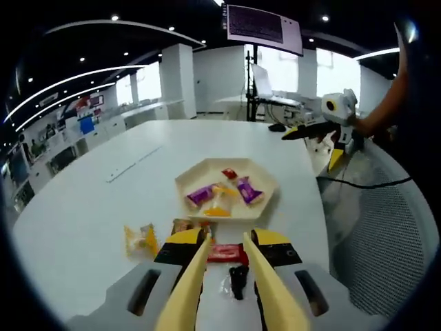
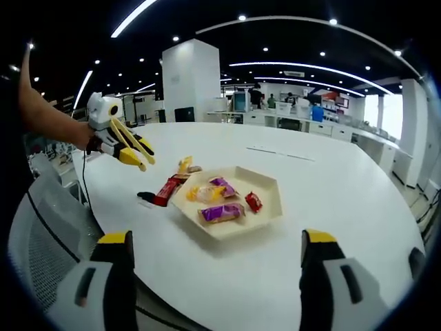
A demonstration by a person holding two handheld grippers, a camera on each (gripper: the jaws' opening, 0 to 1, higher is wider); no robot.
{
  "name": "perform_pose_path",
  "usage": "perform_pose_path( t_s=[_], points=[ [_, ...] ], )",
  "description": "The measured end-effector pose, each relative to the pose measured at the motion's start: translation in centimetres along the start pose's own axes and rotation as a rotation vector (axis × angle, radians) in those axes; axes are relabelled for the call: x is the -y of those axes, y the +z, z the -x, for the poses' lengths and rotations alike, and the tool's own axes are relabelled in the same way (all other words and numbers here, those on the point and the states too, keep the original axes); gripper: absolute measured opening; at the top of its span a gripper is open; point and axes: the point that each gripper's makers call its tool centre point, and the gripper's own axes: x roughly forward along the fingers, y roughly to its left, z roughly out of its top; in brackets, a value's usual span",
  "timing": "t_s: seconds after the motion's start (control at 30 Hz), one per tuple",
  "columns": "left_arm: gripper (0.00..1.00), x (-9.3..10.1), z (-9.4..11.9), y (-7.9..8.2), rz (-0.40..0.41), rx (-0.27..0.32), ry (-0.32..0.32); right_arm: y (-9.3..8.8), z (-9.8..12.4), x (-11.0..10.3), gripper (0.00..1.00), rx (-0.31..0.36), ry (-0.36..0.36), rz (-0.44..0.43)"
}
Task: Place the target food into the container with the food tongs after gripping and lifting it, then release it inside without dropping or visibly crushing the food.
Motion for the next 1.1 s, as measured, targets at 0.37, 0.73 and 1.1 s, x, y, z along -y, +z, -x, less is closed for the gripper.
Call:
perform_pose_path(
  t_s=[0.37, 0.73, 1.1],
  points=[
    [0.23, 1.0, -0.6, -3.0, 0.012, -0.019, 0.031, -0.2, -0.1, -0.1, 1.00, -0.013, 0.008, -0.002],
    [0.22, 1.7, -1.7, -6.2, 0.050, -0.102, 0.015, -0.4, -0.1, -0.2, 1.00, -0.020, 0.010, -0.016],
    [0.23, 1.1, -2.4, -6.9, 0.112, -0.119, 0.023, -0.6, -0.1, -0.2, 0.99, -0.035, 0.012, -0.020]
  ],
)
